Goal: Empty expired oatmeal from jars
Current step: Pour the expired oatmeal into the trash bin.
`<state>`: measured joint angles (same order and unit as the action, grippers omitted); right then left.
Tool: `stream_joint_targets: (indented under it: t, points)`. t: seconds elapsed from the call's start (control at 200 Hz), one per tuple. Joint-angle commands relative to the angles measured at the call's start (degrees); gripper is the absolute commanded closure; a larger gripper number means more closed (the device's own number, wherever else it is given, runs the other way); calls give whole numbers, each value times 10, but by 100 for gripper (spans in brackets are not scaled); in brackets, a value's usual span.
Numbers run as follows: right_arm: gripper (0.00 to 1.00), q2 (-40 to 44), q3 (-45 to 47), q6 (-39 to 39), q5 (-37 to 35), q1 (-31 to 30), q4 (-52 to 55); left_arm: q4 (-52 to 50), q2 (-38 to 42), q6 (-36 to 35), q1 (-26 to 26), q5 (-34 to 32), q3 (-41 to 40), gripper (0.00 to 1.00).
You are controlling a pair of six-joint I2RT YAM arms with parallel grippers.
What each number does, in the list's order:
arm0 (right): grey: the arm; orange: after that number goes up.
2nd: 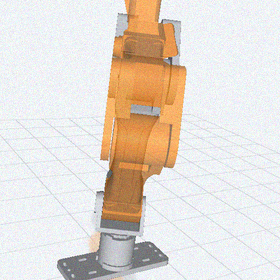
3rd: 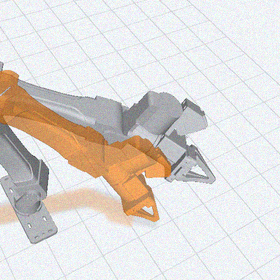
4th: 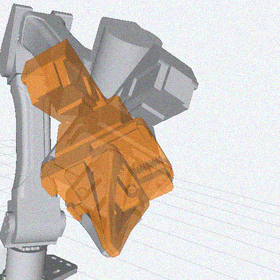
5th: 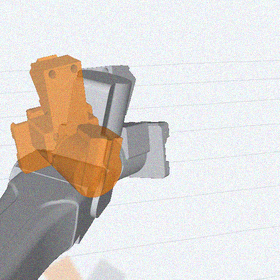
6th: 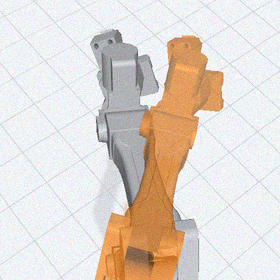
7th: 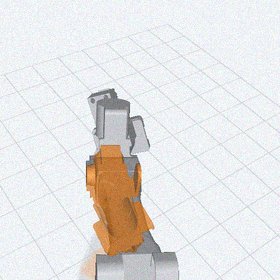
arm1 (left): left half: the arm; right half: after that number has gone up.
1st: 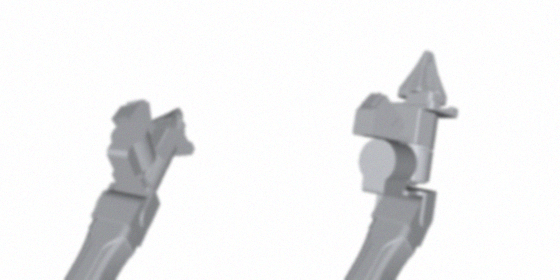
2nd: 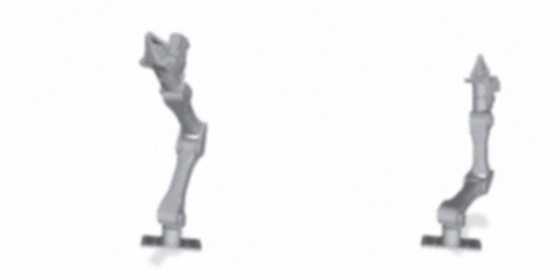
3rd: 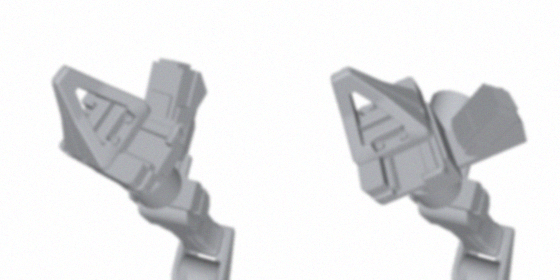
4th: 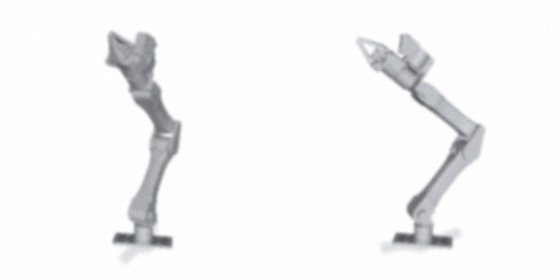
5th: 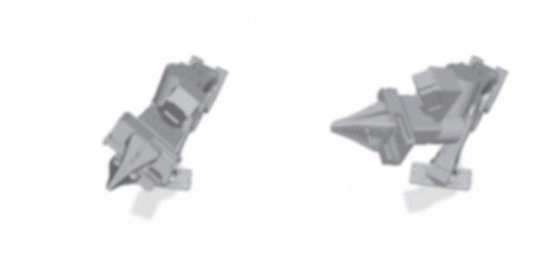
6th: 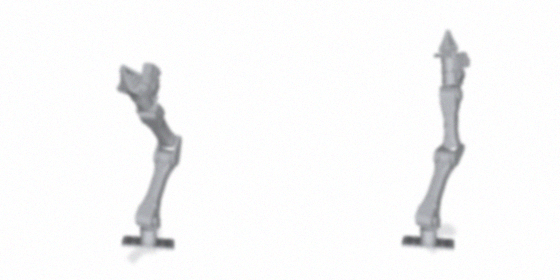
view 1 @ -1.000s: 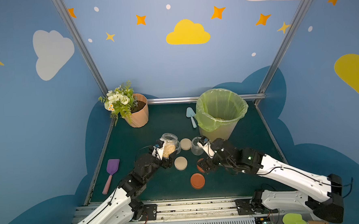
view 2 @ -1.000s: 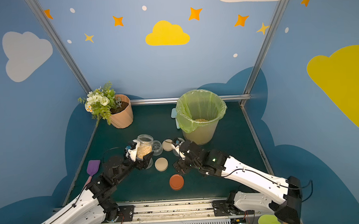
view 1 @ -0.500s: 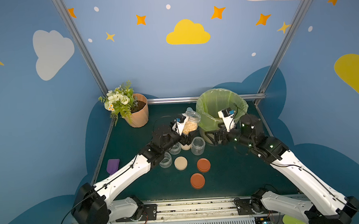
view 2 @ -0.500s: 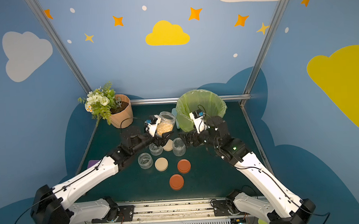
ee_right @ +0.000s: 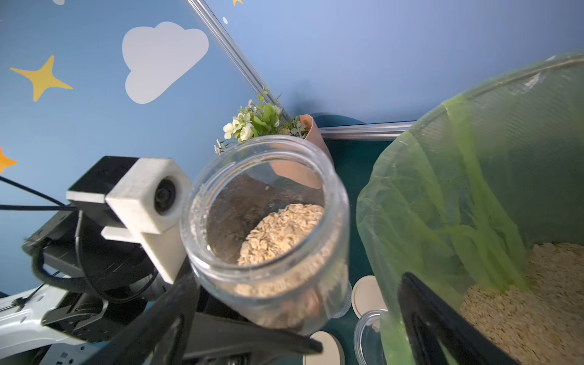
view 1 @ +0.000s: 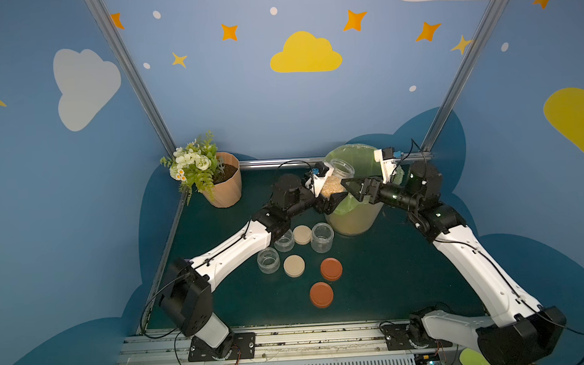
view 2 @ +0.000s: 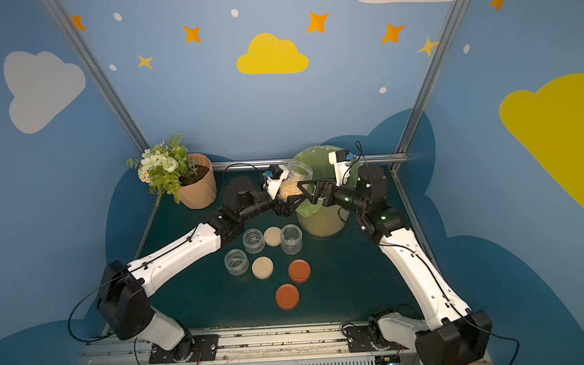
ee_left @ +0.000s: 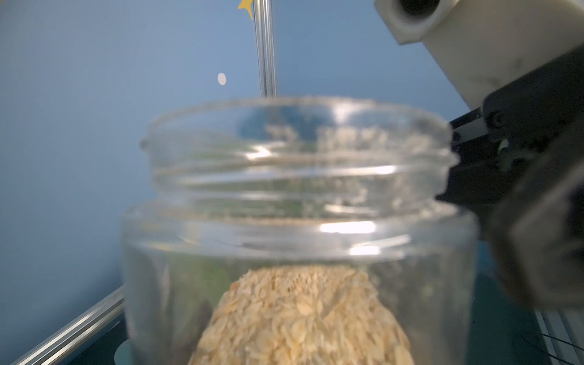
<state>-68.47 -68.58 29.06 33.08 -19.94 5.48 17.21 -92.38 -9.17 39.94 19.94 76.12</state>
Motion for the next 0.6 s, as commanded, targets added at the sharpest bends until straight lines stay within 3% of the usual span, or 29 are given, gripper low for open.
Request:
stream_joint_targets:
  t: [0.0,0.596]
  points:
    - [2,-14,-22,14,20,3,-43,78,-5,3,6,39,45,97]
    - [3,-75,-53,9,38,25,-80,52,-70,-6,11,71,121,97]
